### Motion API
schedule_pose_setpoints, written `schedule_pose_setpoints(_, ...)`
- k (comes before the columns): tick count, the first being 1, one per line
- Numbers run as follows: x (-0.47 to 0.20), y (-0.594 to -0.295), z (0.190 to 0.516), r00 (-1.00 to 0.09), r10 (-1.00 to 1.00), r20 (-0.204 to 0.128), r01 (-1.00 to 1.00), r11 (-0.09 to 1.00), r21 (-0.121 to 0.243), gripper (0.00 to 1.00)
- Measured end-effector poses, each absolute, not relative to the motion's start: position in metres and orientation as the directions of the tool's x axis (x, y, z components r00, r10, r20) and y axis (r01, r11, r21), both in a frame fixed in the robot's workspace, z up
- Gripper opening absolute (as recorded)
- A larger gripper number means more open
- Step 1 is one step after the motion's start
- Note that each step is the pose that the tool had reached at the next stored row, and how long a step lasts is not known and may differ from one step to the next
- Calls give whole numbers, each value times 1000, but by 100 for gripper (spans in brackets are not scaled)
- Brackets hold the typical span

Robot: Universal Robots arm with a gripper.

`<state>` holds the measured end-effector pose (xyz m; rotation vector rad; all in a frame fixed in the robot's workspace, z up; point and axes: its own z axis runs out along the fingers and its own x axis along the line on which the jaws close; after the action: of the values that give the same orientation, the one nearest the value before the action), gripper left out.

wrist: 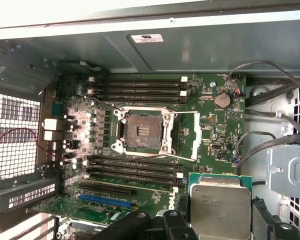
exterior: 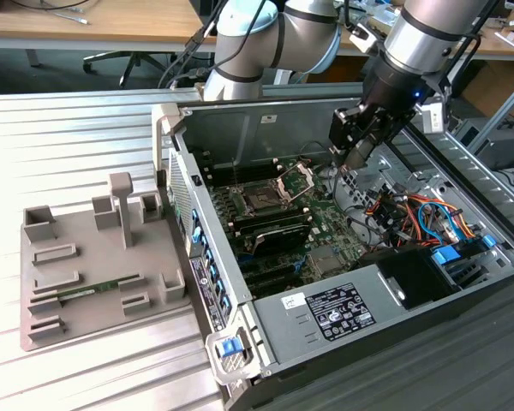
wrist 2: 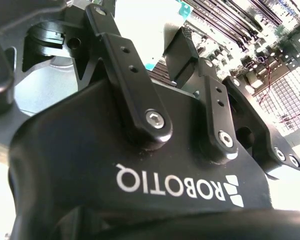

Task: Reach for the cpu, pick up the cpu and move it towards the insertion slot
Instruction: 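Pick up the cpu and move it towards the insertion slot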

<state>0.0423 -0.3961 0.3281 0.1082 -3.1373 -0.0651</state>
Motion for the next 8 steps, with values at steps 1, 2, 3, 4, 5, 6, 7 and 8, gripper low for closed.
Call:
schedule_pose_setpoints(1, 42, -396, 328, -998, -69, 0, -69, 997, 41, 55)
schedule_pose_setpoints(2, 42, -396, 327, -998, -69, 0, -69, 997, 41, 55)
schedule_pose_setpoints(3, 42, -396, 327, -998, -69, 0, -69, 997, 41, 55)
schedule_pose_setpoints(4, 42, -396, 327, -998, -69, 0, -69, 997, 41, 55)
schedule_pose_setpoints(5, 42, -396, 326, -998, -69, 0, -69, 997, 41, 55)
schedule_pose_setpoints(6, 42, -396, 326, -998, -69, 0, -69, 997, 41, 55)
schedule_pose_setpoints(7, 42, -396, 325, -998, -69, 0, -69, 997, 41, 55)
schedule_pose_setpoints(8, 42, -396, 325, -998, -69, 0, -69, 997, 41, 55)
